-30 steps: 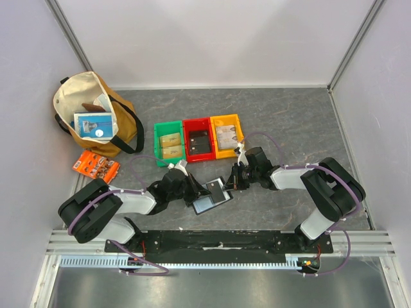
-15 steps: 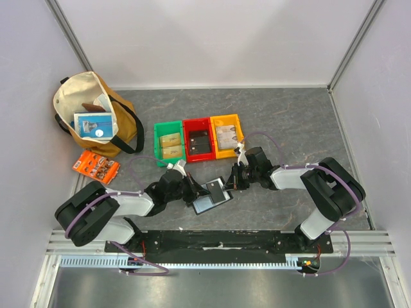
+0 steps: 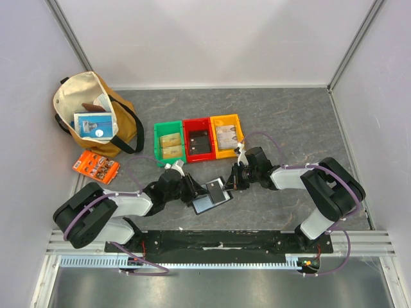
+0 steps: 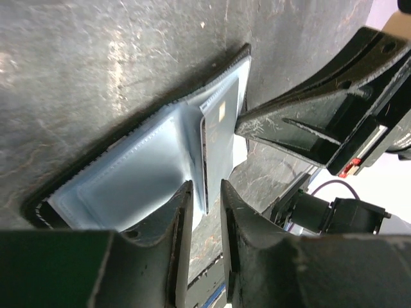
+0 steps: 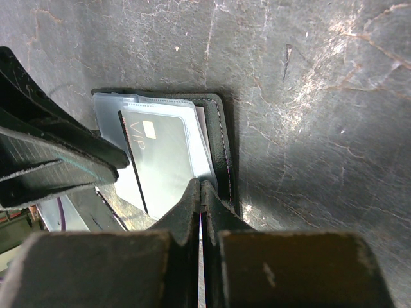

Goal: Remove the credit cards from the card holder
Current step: Remove the credit card from the card holder.

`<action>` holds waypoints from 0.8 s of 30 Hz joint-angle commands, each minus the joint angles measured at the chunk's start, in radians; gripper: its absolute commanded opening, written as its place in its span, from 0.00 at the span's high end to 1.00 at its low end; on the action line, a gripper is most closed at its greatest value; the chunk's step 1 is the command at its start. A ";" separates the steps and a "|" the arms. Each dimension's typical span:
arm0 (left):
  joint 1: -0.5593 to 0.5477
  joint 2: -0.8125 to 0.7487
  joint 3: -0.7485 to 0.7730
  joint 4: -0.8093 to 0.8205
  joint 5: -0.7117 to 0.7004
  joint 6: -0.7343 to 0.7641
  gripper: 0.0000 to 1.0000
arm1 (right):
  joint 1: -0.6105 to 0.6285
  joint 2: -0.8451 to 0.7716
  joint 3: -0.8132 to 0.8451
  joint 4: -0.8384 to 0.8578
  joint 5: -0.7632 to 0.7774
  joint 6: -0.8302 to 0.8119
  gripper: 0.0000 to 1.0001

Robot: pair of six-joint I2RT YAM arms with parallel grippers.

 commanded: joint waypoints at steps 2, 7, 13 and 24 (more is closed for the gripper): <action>0.042 0.016 0.025 0.018 -0.005 0.048 0.70 | 0.003 0.078 -0.037 -0.149 0.188 -0.071 1.00; 0.046 0.072 0.062 0.058 0.050 0.095 0.70 | 0.003 0.076 -0.037 -0.151 0.188 -0.072 1.00; 0.050 0.127 0.065 0.124 0.108 0.108 0.70 | 0.003 0.074 -0.039 -0.151 0.188 -0.071 1.00; 0.050 0.233 0.061 0.291 0.197 0.071 0.67 | 0.003 0.074 -0.039 -0.151 0.191 -0.069 1.00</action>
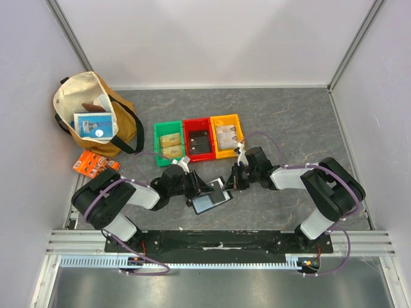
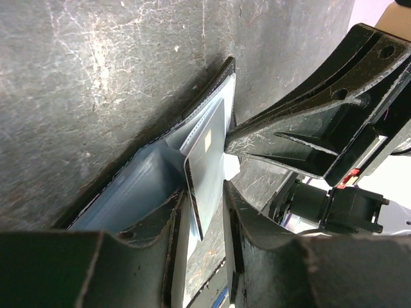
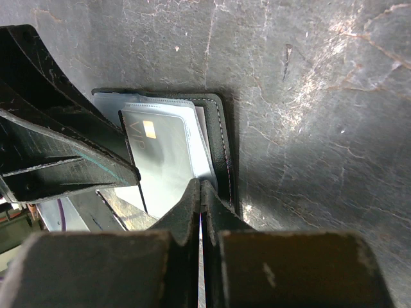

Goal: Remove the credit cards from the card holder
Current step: Remove the credit card from the card holder.

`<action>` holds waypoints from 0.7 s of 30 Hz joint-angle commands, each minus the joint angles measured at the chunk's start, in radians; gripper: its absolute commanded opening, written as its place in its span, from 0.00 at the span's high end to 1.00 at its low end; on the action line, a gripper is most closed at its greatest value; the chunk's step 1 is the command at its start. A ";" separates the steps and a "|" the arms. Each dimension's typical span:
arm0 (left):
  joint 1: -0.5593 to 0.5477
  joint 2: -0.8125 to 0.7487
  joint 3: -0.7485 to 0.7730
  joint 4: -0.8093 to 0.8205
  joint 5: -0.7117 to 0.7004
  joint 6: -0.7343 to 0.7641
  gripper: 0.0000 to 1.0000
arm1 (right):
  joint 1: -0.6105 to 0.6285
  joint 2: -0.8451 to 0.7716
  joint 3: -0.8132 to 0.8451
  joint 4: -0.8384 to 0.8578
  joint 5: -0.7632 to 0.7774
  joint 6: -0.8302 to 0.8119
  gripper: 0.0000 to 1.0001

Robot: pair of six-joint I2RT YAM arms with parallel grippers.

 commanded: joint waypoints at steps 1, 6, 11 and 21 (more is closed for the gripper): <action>-0.002 0.044 0.011 0.130 0.070 0.005 0.67 | 0.003 0.074 -0.039 -0.151 0.191 -0.069 1.00; -0.005 0.048 0.011 0.167 0.076 -0.014 0.70 | 0.003 0.076 -0.039 -0.151 0.190 -0.069 1.00; -0.016 0.060 0.018 0.200 0.077 -0.026 0.71 | 0.003 0.079 -0.037 -0.151 0.190 -0.069 1.00; -0.022 0.054 -0.028 0.273 0.074 -0.083 0.92 | 0.001 0.078 -0.039 -0.152 0.197 -0.066 1.00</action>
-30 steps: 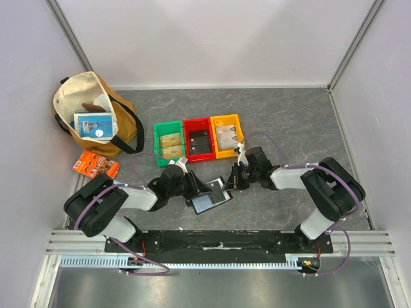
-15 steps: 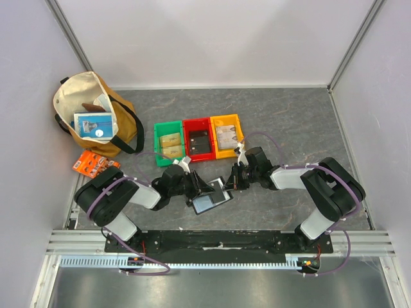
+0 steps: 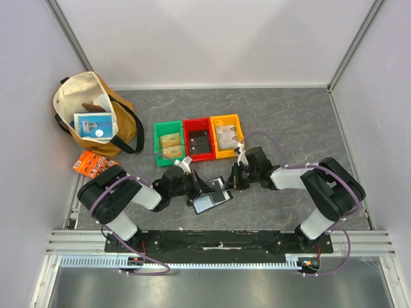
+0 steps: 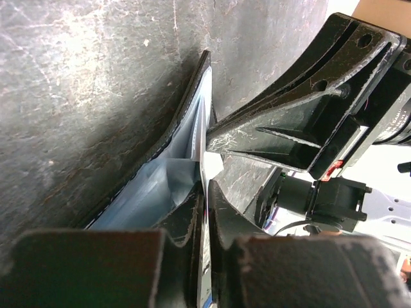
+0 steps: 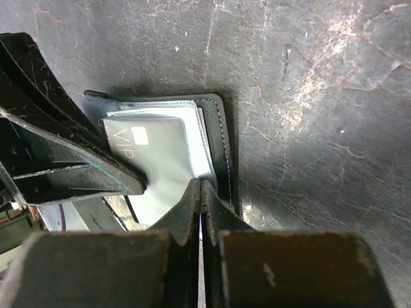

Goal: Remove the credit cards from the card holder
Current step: Remove the credit card from the card holder.

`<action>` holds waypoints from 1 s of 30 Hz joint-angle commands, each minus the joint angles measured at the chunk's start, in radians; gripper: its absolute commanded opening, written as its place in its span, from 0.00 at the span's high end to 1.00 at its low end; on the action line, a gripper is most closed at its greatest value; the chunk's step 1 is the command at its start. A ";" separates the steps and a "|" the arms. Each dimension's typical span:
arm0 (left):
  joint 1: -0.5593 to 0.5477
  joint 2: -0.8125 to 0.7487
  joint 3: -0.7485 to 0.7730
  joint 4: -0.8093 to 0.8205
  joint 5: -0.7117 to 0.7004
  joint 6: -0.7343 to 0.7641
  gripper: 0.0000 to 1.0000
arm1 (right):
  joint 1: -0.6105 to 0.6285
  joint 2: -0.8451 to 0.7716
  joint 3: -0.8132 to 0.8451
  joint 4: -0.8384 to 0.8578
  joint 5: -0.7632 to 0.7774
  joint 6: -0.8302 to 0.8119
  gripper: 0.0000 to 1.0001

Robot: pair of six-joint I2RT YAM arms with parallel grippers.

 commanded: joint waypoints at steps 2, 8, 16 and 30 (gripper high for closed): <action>-0.010 -0.037 -0.030 0.116 0.029 -0.054 0.92 | 0.003 0.079 -0.039 -0.154 0.197 -0.068 1.00; -0.004 -0.077 -0.055 0.113 0.029 -0.064 0.92 | 0.003 0.082 -0.033 -0.168 0.214 -0.066 1.00; -0.002 -0.134 -0.079 0.069 0.026 -0.060 0.91 | 0.003 0.081 -0.031 -0.177 0.221 -0.066 1.00; 0.004 -0.488 -0.079 -0.485 -0.164 0.083 0.98 | 0.003 0.027 -0.011 -0.192 0.225 -0.066 0.99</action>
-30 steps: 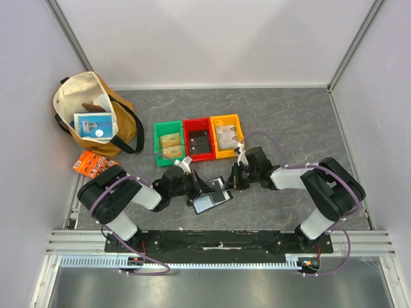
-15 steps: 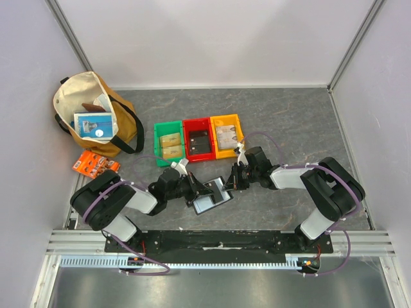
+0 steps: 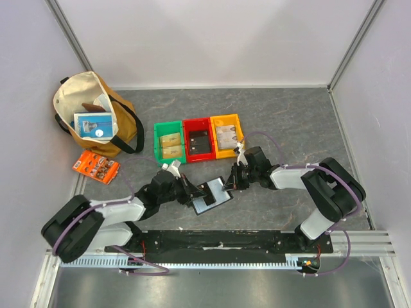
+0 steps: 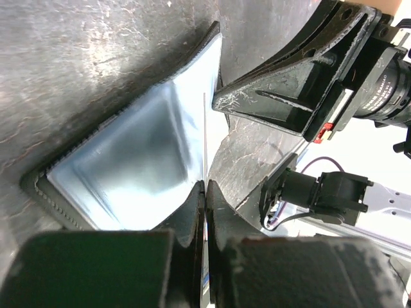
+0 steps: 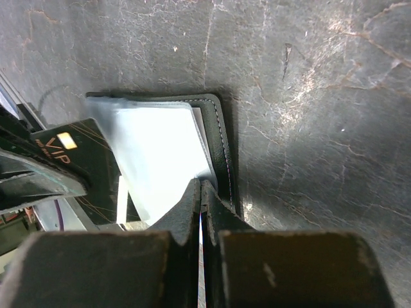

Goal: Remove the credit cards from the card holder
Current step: Remove the credit card from the card holder.

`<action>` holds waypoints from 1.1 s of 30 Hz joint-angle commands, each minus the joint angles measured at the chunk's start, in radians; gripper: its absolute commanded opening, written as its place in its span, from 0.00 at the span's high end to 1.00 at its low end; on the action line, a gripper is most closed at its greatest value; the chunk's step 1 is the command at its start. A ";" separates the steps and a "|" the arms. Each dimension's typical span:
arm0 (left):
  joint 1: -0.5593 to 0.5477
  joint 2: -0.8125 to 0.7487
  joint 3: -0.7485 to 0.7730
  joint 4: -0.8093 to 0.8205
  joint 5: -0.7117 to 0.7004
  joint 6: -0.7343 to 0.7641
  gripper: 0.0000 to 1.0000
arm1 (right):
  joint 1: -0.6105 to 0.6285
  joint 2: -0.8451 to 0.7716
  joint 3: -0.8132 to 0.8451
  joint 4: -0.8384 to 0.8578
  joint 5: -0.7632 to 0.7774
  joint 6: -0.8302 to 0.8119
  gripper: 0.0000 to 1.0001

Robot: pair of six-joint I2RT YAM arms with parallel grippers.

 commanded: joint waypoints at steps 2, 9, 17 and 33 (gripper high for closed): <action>0.003 -0.189 0.021 -0.280 -0.135 0.089 0.98 | 0.002 0.004 -0.009 -0.171 0.200 -0.065 0.96; 0.003 -0.381 0.029 -0.371 -0.192 0.172 0.98 | 0.002 -0.137 0.062 -0.234 0.171 -0.068 0.74; 0.003 -0.556 -0.029 -0.138 -0.264 0.147 0.98 | 0.002 -0.396 0.038 -0.131 0.096 0.019 0.24; -0.015 -0.450 0.030 0.256 -0.210 0.074 0.98 | 0.063 -0.418 -0.130 0.614 -0.020 0.441 0.25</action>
